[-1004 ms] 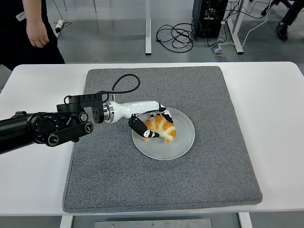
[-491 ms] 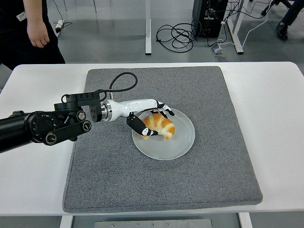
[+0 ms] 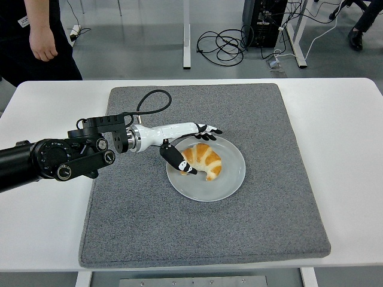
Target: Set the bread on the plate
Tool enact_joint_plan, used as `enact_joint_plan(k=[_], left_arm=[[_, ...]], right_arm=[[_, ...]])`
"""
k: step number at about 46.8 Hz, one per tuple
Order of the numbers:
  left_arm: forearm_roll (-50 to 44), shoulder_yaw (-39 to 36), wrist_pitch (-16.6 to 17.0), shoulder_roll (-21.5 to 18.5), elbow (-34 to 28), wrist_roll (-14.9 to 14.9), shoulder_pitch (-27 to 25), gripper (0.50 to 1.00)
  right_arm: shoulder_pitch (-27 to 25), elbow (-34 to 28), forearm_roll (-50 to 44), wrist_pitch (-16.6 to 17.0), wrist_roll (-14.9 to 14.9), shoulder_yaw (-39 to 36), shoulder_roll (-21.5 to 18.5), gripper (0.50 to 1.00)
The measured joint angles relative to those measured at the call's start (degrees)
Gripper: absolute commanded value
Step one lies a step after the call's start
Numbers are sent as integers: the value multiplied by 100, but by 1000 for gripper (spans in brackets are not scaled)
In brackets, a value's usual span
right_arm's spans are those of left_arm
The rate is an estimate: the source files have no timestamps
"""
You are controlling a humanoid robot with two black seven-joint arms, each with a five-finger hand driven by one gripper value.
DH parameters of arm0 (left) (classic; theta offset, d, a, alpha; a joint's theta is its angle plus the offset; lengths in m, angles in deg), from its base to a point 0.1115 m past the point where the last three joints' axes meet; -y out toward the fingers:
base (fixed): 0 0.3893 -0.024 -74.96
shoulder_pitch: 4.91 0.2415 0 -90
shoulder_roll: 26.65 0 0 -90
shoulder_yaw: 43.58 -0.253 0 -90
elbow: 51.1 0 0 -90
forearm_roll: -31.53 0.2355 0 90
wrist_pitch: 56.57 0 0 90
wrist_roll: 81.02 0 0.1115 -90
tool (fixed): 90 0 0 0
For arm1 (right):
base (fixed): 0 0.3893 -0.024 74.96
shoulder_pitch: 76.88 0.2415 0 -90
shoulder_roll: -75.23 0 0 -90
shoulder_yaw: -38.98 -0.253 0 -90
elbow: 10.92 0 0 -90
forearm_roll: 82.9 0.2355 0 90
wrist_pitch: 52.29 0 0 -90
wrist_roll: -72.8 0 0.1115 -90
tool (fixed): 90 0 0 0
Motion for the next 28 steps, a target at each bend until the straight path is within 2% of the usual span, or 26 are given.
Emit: enact_joint_plan(k=[7, 12, 20, 28], left_arm=[[-113, 43, 0, 0, 0, 0, -18, 910], [-544, 63, 0, -12, 0, -3, -123, 910], [-1192, 76, 0, -204, 1, -9, -335, 910], [-1886, 396, -28, -432, 7, -10, -399, 919]], right_arm=[[0, 0, 0, 0, 0, 0, 0, 1000], [1, 0, 0, 0, 0, 3, 0, 1000], [3, 0, 0, 0, 0, 5, 0, 1000], [1, 0, 0, 0, 0, 1, 0, 1000]])
